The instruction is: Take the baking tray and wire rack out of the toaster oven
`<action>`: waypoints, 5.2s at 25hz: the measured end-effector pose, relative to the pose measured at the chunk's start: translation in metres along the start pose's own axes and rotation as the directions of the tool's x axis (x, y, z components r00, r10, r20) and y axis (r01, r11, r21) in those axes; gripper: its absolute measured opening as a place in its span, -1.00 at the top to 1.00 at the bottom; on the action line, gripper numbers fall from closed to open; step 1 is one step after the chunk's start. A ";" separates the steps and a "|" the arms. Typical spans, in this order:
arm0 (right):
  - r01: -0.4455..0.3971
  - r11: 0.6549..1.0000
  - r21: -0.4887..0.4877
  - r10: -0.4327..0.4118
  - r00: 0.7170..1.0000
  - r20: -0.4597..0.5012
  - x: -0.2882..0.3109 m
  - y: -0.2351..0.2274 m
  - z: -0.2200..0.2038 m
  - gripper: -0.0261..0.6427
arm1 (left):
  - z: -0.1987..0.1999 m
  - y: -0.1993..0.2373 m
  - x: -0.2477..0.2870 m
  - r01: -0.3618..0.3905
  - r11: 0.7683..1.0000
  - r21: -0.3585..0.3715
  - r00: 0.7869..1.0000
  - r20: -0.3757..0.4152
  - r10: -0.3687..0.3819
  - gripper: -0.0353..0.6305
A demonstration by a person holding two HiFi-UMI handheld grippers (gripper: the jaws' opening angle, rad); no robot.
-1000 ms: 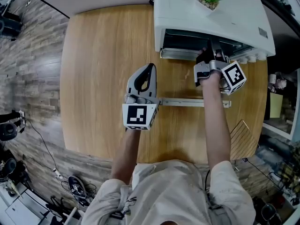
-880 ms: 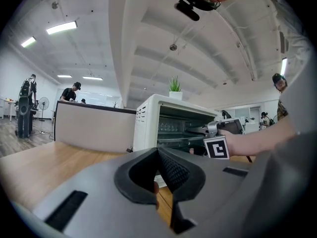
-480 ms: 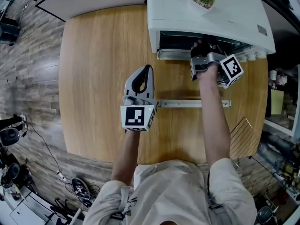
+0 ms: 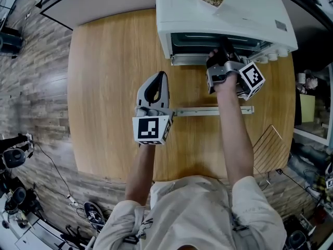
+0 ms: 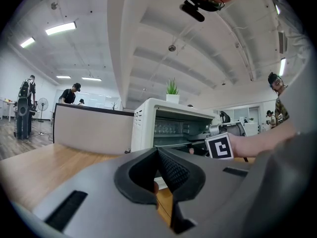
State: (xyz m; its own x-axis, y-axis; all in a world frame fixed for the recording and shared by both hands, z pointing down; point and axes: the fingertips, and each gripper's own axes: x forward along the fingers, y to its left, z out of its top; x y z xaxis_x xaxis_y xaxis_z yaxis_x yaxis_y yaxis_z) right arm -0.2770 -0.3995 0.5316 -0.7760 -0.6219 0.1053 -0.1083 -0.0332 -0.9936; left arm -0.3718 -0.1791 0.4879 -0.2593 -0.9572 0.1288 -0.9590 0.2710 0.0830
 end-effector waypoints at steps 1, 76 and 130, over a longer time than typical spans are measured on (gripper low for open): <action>-0.002 1.000 0.003 0.002 1.000 0.001 -0.004 0.000 -0.001 0.60 | 0.002 -0.001 -0.001 0.001 1.000 0.002 1.000 0.003 -0.001 0.85; 0.006 0.992 0.126 -0.061 0.898 0.437 -0.457 -0.028 0.164 0.61 | 0.061 -0.339 -0.093 0.445 0.894 0.039 0.884 0.140 -0.446 0.85; 0.323 0.872 0.367 -0.474 0.746 0.468 -0.575 -0.170 0.137 0.67 | 0.003 -0.456 -0.102 0.694 0.715 0.081 0.717 0.010 -0.697 0.85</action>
State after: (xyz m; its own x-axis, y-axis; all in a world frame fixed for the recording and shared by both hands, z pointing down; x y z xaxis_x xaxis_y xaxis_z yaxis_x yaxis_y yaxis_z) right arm 0.2726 -0.1441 0.6344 -0.2371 -0.8143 0.5298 -0.1173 -0.5173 -0.8477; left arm 0.0919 -0.2050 0.4334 0.4817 -0.8760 0.0248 -0.8750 -0.4792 0.0692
